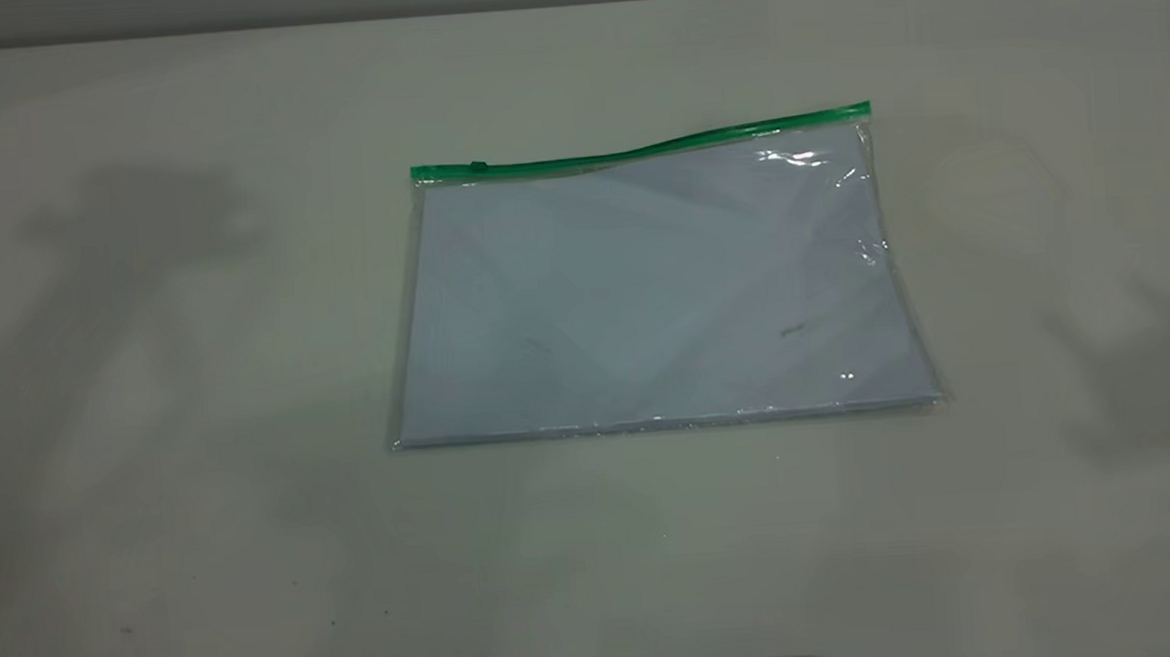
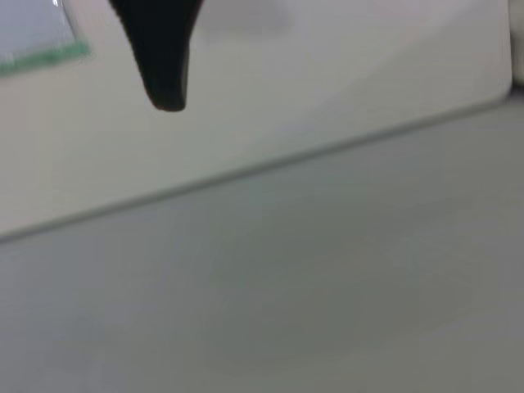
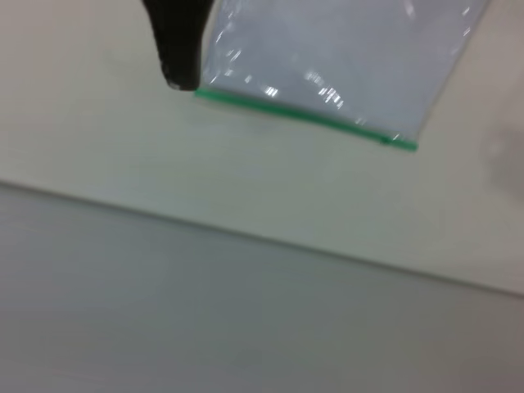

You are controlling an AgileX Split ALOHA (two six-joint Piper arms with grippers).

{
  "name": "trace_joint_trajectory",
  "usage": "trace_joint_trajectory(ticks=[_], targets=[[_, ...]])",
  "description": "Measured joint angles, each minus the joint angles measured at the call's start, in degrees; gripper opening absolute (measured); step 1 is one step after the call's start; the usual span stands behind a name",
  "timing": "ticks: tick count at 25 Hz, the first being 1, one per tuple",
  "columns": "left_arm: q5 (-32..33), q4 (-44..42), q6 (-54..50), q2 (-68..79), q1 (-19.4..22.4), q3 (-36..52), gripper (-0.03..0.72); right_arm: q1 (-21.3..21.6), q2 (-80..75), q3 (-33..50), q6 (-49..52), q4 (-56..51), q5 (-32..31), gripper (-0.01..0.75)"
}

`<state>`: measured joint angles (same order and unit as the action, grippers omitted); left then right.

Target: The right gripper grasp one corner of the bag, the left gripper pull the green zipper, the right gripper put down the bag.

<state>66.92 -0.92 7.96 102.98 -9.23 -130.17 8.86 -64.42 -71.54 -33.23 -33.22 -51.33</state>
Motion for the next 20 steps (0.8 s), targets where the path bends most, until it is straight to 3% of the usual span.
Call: trace_joint_trajectory(ticks=[6,13,20], targets=[[0.0,-2.7,-1.73,-18.93,0.0,21.42,0.557,0.0,6.47,0.0,4.65,0.2,-8.16,0.591],[0.0,-4.32,-5.64,-39.68,0.0,38.96,0.557,0.0,18.75,1.07,6.22,1.36,-16.8,0.591],[0.0,-4.26,-5.65,-55.11,0.0,53.93,0.557,0.0,32.71,14.84,6.27,2.64,-19.25,0.591]])
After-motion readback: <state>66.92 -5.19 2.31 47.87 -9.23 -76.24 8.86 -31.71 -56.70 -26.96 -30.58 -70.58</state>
